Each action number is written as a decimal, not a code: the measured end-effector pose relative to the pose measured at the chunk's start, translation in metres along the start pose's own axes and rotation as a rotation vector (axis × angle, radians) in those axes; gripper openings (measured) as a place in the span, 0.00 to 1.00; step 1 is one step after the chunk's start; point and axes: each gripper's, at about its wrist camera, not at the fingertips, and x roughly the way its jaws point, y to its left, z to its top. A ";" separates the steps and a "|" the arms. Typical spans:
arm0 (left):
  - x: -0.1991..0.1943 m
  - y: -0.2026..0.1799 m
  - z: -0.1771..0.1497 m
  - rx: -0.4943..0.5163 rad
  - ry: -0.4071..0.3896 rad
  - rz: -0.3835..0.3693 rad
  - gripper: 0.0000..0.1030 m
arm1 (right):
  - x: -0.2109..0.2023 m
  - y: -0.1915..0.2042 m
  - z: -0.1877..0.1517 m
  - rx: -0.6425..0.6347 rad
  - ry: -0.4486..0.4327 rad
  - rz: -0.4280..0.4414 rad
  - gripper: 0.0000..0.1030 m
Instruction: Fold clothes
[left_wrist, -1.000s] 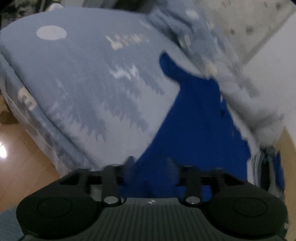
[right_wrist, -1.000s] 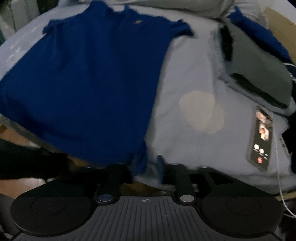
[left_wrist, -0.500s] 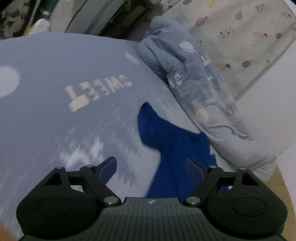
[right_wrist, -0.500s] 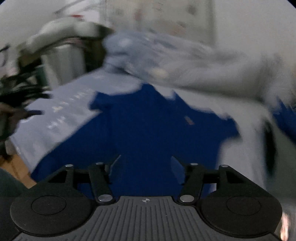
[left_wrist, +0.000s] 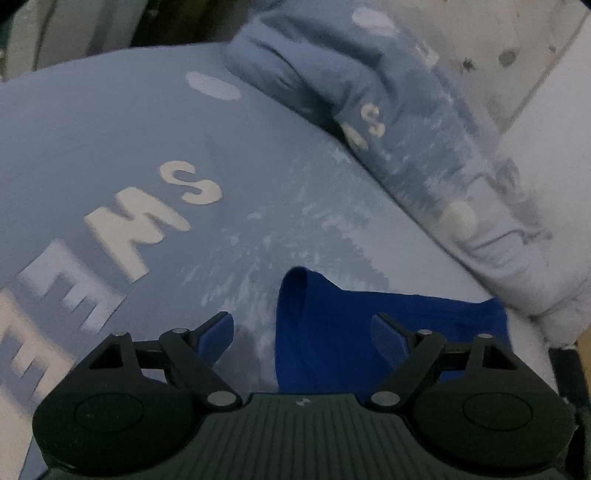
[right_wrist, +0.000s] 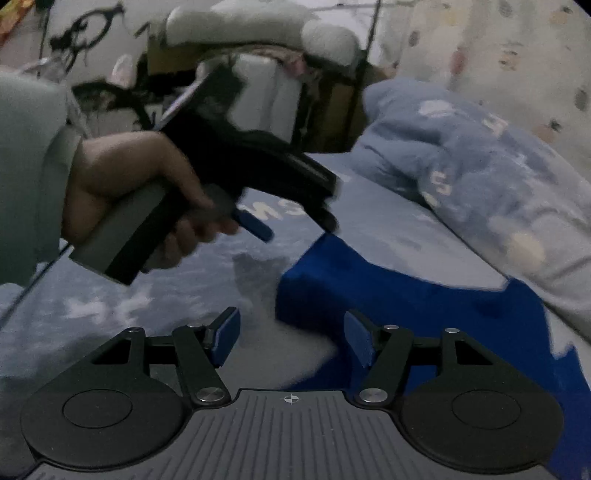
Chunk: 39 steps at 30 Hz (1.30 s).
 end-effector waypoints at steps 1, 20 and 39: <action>0.007 0.002 0.002 0.008 0.014 -0.004 0.83 | 0.014 0.001 0.001 -0.017 0.004 -0.003 0.64; -0.025 0.032 -0.005 0.031 -0.029 0.138 0.07 | 0.066 0.008 0.012 0.041 0.079 0.165 0.38; 0.078 -0.233 -0.010 0.667 0.081 -0.215 0.59 | -0.004 -0.349 -0.071 0.429 0.143 -0.152 0.66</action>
